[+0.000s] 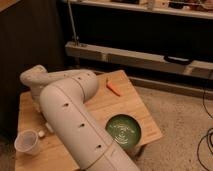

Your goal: Place the eraser in the ceramic cup

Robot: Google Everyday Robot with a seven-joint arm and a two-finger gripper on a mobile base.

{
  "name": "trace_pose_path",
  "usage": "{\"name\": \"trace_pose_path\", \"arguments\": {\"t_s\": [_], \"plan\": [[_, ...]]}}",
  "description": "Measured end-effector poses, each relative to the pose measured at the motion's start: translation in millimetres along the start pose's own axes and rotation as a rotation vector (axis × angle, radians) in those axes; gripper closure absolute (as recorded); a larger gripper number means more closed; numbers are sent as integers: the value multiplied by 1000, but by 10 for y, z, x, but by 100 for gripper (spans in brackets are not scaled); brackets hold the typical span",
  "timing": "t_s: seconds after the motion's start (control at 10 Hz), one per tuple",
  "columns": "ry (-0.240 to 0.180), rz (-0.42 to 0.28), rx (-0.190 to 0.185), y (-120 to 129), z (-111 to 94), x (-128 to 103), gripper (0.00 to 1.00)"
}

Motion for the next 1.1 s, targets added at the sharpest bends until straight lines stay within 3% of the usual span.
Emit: {"name": "trace_pose_path", "arguments": {"t_s": [0.2, 0.3, 0.5, 0.6, 0.7, 0.8, 0.9, 1.0, 1.1], "plan": [[-3, 9, 15, -14, -57, 29, 91], [-41, 11, 0, -10, -137, 31, 98], [-174, -28, -23, 31, -467, 15, 100], [-271, -67, -47, 75, -714, 14, 100], [-411, -117, -96, 89, -1007, 35, 100], [-516, -154, -140, 95, -1182, 67, 100], [-619, -199, -192, 145, -1315, 84, 100], [-759, -257, -270, 195, -1450, 115, 100], [-853, -293, -329, 221, -1545, 135, 100]]}}
